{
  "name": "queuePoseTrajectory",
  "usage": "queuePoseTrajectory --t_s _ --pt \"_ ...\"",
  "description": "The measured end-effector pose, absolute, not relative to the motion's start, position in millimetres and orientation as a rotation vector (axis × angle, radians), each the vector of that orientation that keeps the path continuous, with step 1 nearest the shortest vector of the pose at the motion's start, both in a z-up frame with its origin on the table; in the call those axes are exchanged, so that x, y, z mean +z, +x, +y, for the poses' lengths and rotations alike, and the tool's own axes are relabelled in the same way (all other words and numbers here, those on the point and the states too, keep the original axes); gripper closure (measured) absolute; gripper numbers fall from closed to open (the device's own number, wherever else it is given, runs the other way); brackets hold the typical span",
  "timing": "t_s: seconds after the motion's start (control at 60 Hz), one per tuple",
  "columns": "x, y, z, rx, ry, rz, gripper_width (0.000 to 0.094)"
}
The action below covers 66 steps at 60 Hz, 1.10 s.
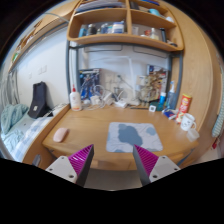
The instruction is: Arrange mouse
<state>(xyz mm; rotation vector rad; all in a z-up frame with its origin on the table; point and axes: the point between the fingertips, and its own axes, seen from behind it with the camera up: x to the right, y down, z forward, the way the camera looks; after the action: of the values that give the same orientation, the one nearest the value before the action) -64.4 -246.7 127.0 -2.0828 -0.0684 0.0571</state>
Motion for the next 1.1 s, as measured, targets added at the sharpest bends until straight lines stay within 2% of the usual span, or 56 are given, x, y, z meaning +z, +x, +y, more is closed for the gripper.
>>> queuePoseTrajectory --t_s 0.2,0.333,0.7,0.833,0.933,1.0,1.017,1.1 --pt "69.1 -194.0 -252.3 0.144 -2.157 -0.210 0.0148" --pt "45.5 -259.8 -236.9 0.190 -2.191 -0.259 0.0149" --pt "-5.2 -352.1 -150.8 0.146 -2.265 -0.296 0.0148" --pt "-7.2 -367.2 -123.7 0.159 -2.275 -0.248 0.0171" --pt "-7.1 -370.5 -108.5 0.142 -2.287 -0.221 0.0280" --pt "-7.8 -369.6 -99.9 0.129 -2.300 -0.200 0.0406" --pt "-7.7 -369.1 -98.4 0.127 -2.301 -0.197 0.0476" --pt "-8.0 -369.1 -95.7 0.122 -2.311 -0.199 0.0505"
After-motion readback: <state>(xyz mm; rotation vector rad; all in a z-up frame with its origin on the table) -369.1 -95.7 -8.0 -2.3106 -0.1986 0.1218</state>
